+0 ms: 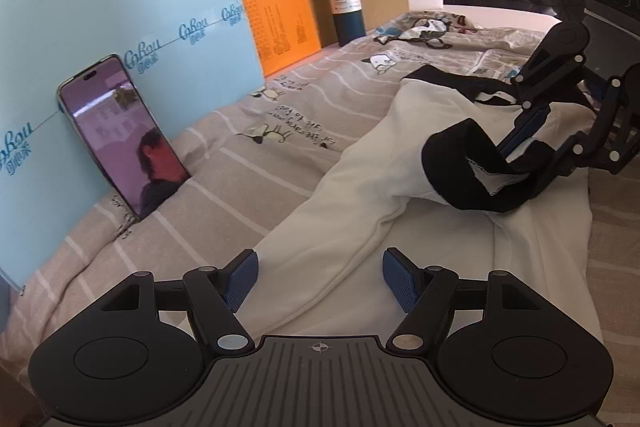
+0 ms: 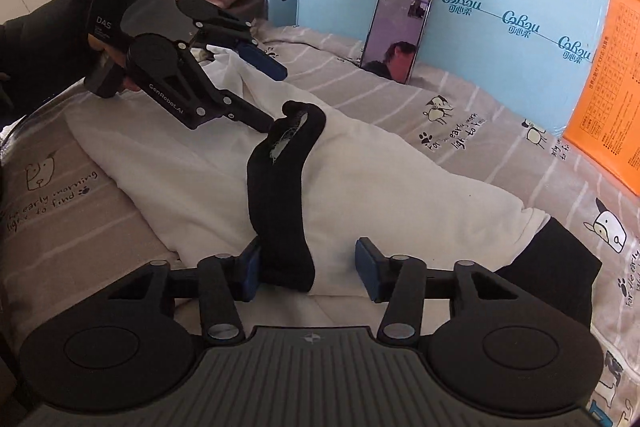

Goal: Fold clothes

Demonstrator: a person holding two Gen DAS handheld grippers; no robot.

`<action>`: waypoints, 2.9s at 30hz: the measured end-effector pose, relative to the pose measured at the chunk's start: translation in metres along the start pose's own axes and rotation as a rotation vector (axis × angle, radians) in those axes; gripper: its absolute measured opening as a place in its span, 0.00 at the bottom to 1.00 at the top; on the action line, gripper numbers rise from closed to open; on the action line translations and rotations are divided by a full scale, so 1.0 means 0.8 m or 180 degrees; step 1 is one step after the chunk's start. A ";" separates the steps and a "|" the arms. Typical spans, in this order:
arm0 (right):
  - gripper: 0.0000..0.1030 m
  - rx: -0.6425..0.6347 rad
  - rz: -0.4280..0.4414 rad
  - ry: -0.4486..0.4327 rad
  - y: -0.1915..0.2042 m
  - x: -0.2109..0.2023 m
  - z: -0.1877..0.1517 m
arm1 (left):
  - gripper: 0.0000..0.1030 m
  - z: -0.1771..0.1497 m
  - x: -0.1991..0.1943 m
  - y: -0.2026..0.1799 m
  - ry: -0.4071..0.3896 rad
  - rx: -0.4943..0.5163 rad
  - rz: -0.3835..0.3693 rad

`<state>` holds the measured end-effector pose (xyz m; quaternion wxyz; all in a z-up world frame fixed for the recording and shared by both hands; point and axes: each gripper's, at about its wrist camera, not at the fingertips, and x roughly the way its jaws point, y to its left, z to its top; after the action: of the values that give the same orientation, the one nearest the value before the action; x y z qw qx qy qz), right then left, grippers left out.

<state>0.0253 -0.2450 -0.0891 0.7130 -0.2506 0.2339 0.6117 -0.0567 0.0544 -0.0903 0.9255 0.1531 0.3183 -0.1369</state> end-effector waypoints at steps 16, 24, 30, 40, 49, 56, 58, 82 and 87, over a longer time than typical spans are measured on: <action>0.10 -0.0128 -0.0956 -0.0954 -0.108 0.022 0.085 | 0.08 0.025 0.040 0.038 -0.0151 -0.0179 0.0299; 0.10 -0.0016 -0.0995 -0.0687 -0.178 0.105 0.103 | 0.20 0.030 0.077 0.081 -0.0058 -0.0115 0.0322; 0.10 0.0167 -0.0930 -0.0457 -0.210 0.149 0.085 | 0.33 0.017 0.056 0.116 0.0061 -0.0116 0.0658; 0.14 0.0124 -0.1027 -0.0353 -0.222 0.167 0.102 | 0.32 0.002 -0.042 0.158 0.0192 -0.0473 0.1106; 0.46 0.0678 -0.0819 -0.0428 -0.242 0.147 0.100 | 0.37 -0.029 -0.011 0.159 0.0767 -0.0708 0.0556; 0.58 0.1321 -0.0412 -0.0387 -0.256 0.137 0.088 | 0.05 -0.040 -0.015 0.126 0.0545 -0.0722 0.0778; 0.40 0.1316 -0.0448 -0.0354 -0.250 0.146 0.090 | 0.04 -0.037 -0.012 0.115 0.0531 -0.0589 0.0952; 0.61 0.1159 -0.0697 -0.1244 -0.210 0.005 0.087 | 0.57 0.041 -0.073 0.081 -0.0619 -0.1186 0.0754; 0.66 0.0968 -0.0493 -0.1078 -0.166 -0.047 0.054 | 0.60 0.065 -0.027 0.032 -0.0641 -0.1365 -0.0268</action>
<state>0.1523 -0.2624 -0.0228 0.8164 -0.0514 0.1805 0.5462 -0.0358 0.0620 -0.0322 0.9574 -0.0747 0.2523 -0.1193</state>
